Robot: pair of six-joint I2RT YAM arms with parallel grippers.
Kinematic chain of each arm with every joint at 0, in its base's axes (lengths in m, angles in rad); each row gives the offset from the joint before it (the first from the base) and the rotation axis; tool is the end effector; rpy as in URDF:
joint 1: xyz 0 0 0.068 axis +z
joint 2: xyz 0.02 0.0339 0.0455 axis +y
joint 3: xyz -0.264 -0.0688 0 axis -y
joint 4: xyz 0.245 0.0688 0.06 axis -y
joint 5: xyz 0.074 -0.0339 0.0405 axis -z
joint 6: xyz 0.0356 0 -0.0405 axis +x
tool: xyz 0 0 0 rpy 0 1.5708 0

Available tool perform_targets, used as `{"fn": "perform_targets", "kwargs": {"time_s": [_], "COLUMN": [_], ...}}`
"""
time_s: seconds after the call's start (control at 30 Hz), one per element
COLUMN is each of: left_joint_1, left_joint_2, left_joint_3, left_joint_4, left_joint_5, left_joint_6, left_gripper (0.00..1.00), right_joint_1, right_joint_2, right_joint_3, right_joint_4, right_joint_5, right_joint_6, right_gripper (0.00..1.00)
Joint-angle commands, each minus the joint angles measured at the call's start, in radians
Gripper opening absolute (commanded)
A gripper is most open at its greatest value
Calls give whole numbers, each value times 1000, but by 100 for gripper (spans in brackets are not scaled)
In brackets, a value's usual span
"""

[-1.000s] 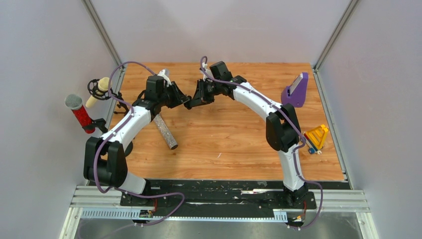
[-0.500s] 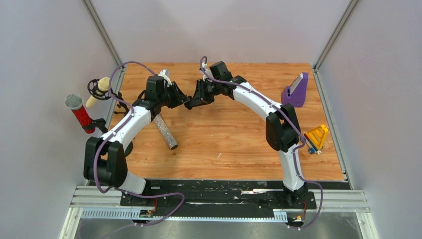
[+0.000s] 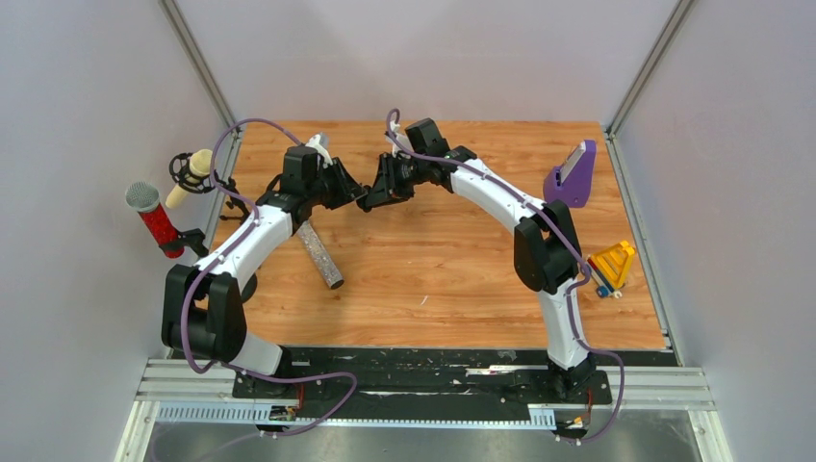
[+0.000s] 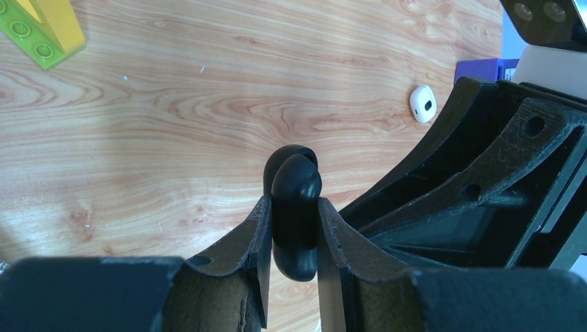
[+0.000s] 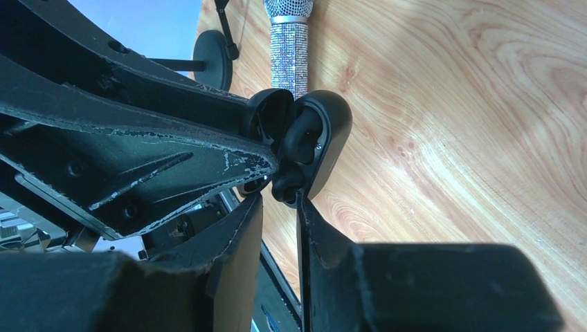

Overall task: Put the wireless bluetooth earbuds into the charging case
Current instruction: Place the earbud in the charging case.

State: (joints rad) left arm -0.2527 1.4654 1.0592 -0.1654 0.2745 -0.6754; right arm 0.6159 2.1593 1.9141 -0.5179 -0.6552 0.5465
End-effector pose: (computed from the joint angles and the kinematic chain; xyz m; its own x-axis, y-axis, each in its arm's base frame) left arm 0.3191 -0.0924 0.2758 -0.6973 -0.4415 -0.5647 0.0326 0.7675 -0.6403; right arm 0.3896 0.3023 0.2612 -0.9069 -0.1370 -0.3986 -0.4052 0.5431 0.7354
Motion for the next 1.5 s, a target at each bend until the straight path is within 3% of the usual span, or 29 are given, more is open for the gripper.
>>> {"fn": "perform_targets", "kwargs": {"time_s": [0.0, 0.3, 0.47, 0.53, 0.6, 0.63, 0.8, 1.0, 1.1, 1.17, 1.3, 1.37, 1.43, 1.47], "left_joint_1": [-5, -5, -5, -5, -5, -5, -11, -98, -150, -171, -197, -207, -218, -224], "left_joint_2": [-27, -34, -38, -39, -42, -45, -46, -40, -25, -11, 3, 10, 16, 22], "left_joint_3": [5, 1, -6, -8, -13, -18, -39, 1, 26, 44, 64, 83, 98, 107], "left_joint_4": [49, 67, 124, 154, 198, 228, 383, 466, 442, 419, 409, 390, 372, 364], "left_joint_5": [-1, 20, 114, 161, 200, 217, 393, 530, 552, 566, 598, 615, 628, 632], "left_joint_6": [4, 12, -2, -8, -14, -18, -79, -74, -38, -14, 3, 20, 33, 35], "left_gripper": [20, 20, 22, 23, 24, 25, 27, 28, 29, 29, 29, 29, 30, 30], "right_joint_1": [8, -16, -82, -116, -145, -161, -243, -331, -348, -352, -358, -371, -408, -441], "right_joint_2": [-40, -120, -255, -301, -344, -369, -431, -391, -416, -499, -719, -785, -804, -804], "right_joint_3": [48, 32, -127, -189, -249, -277, -437, -468, -460, -493, -562, -609, -632, -642], "right_joint_4": [24, 23, 30, 32, 33, 31, 58, 147, 148, 164, 181, 235, 227, 223], "right_joint_5": [-35, -167, -249, -291, -328, -354, -472, -679, -557, -392, -172, -81, -118, -208], "right_joint_6": [-21, -180, -381, -447, -528, -598, -812, -677, -618, -632, -796, -801, -832, -838], "right_gripper": [26, 32, 56, 73, 98, 100, 100, 100, 100, 100, 100, 100, 100, 100]}}
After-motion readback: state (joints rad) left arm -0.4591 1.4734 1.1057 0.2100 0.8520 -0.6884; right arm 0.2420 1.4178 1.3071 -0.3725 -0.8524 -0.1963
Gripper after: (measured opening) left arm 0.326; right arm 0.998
